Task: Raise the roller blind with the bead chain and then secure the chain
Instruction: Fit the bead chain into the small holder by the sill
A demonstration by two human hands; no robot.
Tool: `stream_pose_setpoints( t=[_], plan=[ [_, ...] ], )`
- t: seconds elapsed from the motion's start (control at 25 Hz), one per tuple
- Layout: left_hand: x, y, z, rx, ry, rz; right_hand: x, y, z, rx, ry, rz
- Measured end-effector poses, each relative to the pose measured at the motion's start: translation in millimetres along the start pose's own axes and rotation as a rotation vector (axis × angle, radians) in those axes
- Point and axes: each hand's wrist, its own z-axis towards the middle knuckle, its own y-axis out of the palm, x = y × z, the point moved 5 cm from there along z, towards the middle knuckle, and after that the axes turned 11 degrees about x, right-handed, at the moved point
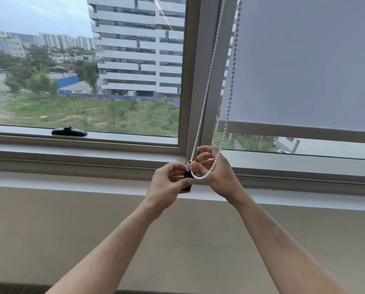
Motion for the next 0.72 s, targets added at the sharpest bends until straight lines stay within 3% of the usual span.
stream_pose_setpoints(
  t=[0.32,0.48,0.72],
  plan=[
    [-11.1,1.4,-8.1,-0.016,0.004,0.045,30.5,18.2,-26.9,-0.226,0.212,0.414],
    [-22.3,1.1,-13.9,-0.026,-0.022,0.062,40.2,17.5,-40.3,-0.264,0.258,0.393],
    [-41.3,-2.4,-22.0,-0.005,-0.047,0.142,55.7,23.7,-49.1,-0.154,0.314,0.317]
  ],
)
